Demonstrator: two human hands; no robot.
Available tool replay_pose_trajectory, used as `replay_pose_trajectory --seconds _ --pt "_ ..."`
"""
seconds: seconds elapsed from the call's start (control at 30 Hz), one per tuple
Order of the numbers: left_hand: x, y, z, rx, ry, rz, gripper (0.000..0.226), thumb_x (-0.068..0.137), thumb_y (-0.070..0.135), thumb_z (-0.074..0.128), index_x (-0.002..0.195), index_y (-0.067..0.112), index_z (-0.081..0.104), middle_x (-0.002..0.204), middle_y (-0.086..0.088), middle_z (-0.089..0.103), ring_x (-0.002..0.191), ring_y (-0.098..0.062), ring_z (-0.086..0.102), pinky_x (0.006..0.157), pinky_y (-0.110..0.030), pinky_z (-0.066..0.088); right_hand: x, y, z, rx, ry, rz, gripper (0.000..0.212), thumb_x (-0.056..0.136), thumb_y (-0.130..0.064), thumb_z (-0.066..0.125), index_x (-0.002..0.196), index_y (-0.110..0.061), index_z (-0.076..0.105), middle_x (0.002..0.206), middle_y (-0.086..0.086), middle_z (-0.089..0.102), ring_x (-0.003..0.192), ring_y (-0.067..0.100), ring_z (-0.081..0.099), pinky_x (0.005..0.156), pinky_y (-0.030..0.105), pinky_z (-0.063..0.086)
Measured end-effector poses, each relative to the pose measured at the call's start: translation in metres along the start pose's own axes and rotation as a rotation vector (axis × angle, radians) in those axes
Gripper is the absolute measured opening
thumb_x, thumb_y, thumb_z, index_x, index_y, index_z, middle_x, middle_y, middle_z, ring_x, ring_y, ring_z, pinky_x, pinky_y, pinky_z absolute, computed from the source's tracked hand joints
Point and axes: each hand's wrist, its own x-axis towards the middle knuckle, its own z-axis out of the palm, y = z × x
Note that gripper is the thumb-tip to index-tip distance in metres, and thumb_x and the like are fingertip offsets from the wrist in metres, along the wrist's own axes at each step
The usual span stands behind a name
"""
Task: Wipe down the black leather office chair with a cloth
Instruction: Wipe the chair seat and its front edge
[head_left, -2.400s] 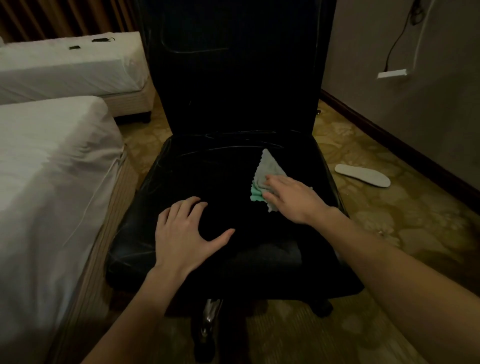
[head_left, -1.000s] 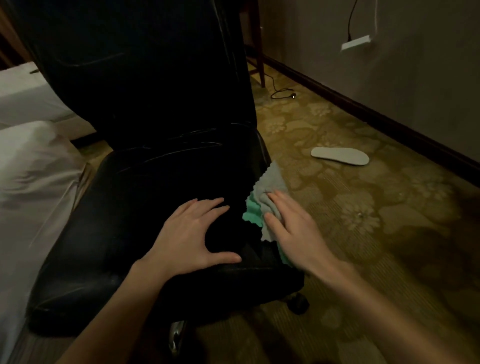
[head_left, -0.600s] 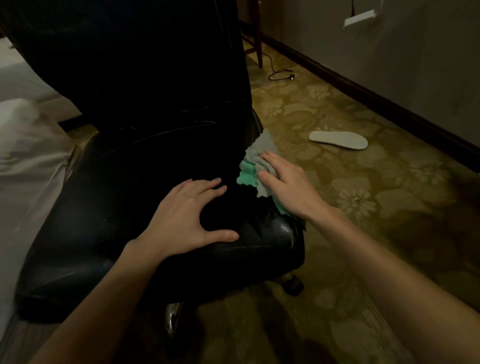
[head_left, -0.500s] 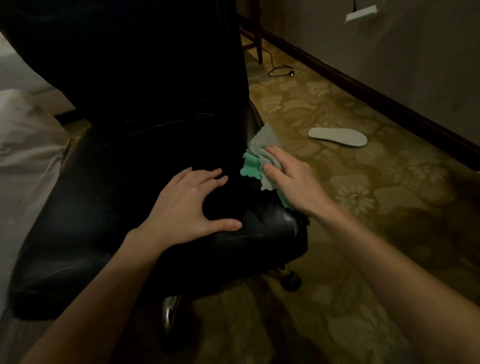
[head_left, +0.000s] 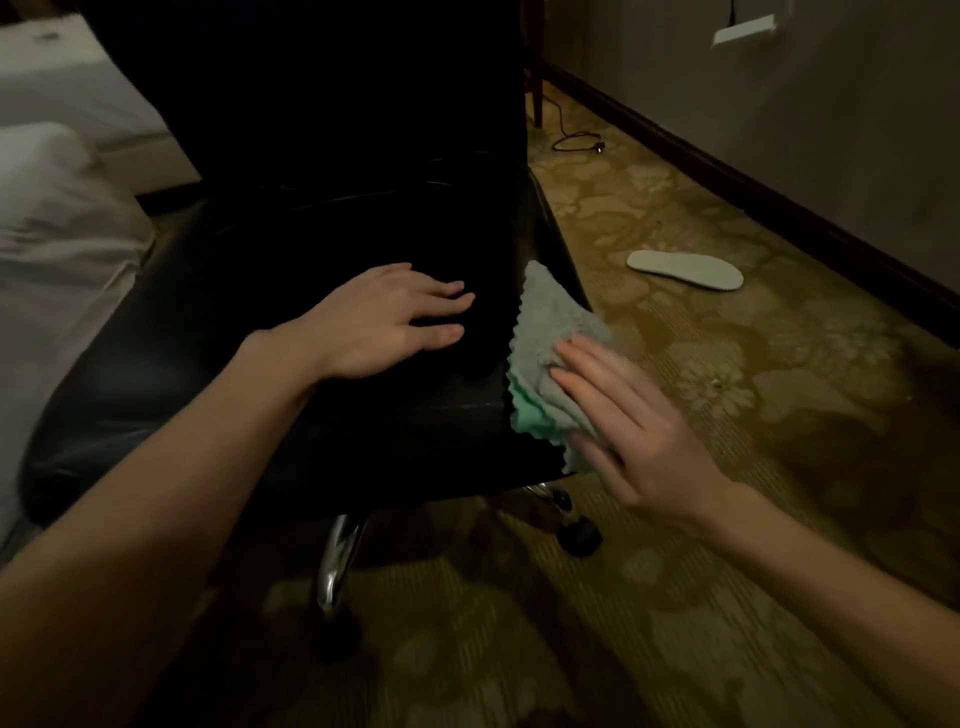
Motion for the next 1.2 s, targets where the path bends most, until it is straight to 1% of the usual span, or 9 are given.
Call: replay_pose_trajectory --seconds 0.07,0.13,0.3,0.43,0.6,0.73,0.97,1.07,1.2 --pt "0.000 -0.004 0.000 0.066 -0.043 0.019 0.058 0.101 0.052 0.041 0.153 0.029 0.033 0.163 0.007 0.026 0.150 -0.010 0.022 0.124 -0.033 0.007 0.005 -0.002 0.000 -0.073 -0.027 -0.129 0.041 0.098 -0.014 0.053 0.134 0.007 0.053 0.146 0.022 0.046 0.141 0.032 0.039 0.113 0.050 0.037" --pt "-0.002 -0.005 0.000 0.095 -0.044 0.034 0.055 0.103 0.042 0.047 0.154 0.028 0.032 0.163 0.005 0.027 0.150 -0.014 0.023 0.122 -0.032 0.011 0.017 -0.013 0.002 -0.098 -0.082 -0.225 0.041 0.097 -0.015 0.055 0.133 0.004 0.055 0.145 0.019 0.048 0.140 0.030 0.041 0.112 0.049 0.038" --pt "-0.007 -0.004 -0.001 0.140 0.012 0.058 0.055 0.100 0.043 0.050 0.152 0.029 0.037 0.160 0.002 0.034 0.147 -0.021 0.030 0.121 -0.040 0.022 0.054 -0.056 0.027 -0.164 -0.270 -0.298 0.048 0.099 -0.022 0.047 0.142 -0.001 0.047 0.151 0.017 0.042 0.145 0.027 0.034 0.119 0.044 0.028" --pt "-0.017 -0.007 0.005 0.051 0.027 0.057 0.063 0.095 0.056 0.037 0.152 0.030 0.034 0.161 0.002 0.034 0.147 -0.022 0.029 0.120 -0.046 0.024 0.057 -0.050 0.019 -0.181 -0.341 -0.283 0.051 0.105 -0.031 0.040 0.149 -0.006 0.038 0.158 0.013 0.032 0.149 0.022 0.023 0.120 0.041 0.024" --pt "-0.017 -0.009 0.012 0.028 0.058 0.036 0.060 0.101 0.055 0.039 0.155 0.030 0.030 0.164 0.006 0.026 0.149 -0.017 0.024 0.122 -0.038 0.018 0.026 -0.015 -0.013 -0.191 -0.281 -0.205 0.049 0.103 -0.031 0.050 0.144 -0.005 0.046 0.153 0.013 0.040 0.146 0.023 0.032 0.114 0.045 0.036" --pt "-0.011 -0.007 0.020 0.029 0.092 0.036 0.059 0.102 0.053 0.035 0.155 0.030 0.029 0.164 0.007 0.025 0.150 -0.013 0.024 0.122 -0.033 0.015 0.012 0.002 -0.023 -0.178 -0.231 -0.155 0.047 0.101 -0.025 0.052 0.142 -0.002 0.048 0.152 0.013 0.042 0.145 0.024 0.033 0.111 0.048 0.039" --pt "0.001 -0.007 0.024 0.088 0.121 0.064 0.056 0.104 0.049 0.038 0.154 0.027 0.031 0.162 0.001 0.030 0.146 -0.017 0.032 0.121 -0.034 0.017 0.049 -0.031 0.016 -0.151 -0.293 -0.309 0.048 0.100 -0.022 0.052 0.143 -0.001 0.046 0.153 0.014 0.040 0.147 0.024 0.028 0.120 0.043 0.027" --pt "0.000 -0.008 0.024 0.063 0.109 0.050 0.066 0.096 0.058 0.028 0.155 0.028 0.031 0.162 0.002 0.031 0.145 -0.016 0.033 0.121 -0.033 0.019 0.061 -0.045 0.032 -0.173 -0.283 -0.304 0.049 0.103 -0.026 0.045 0.144 0.000 0.044 0.154 0.016 0.038 0.147 0.025 0.029 0.120 0.043 0.026" --pt "0.001 -0.009 0.024 0.097 0.127 0.056 0.055 0.104 0.050 0.037 0.154 0.027 0.032 0.163 0.002 0.029 0.146 -0.016 0.032 0.119 -0.032 0.016 0.043 -0.033 0.018 -0.212 -0.258 -0.256 0.051 0.104 -0.032 0.046 0.145 -0.002 0.043 0.155 0.014 0.037 0.148 0.023 0.026 0.120 0.042 0.028"
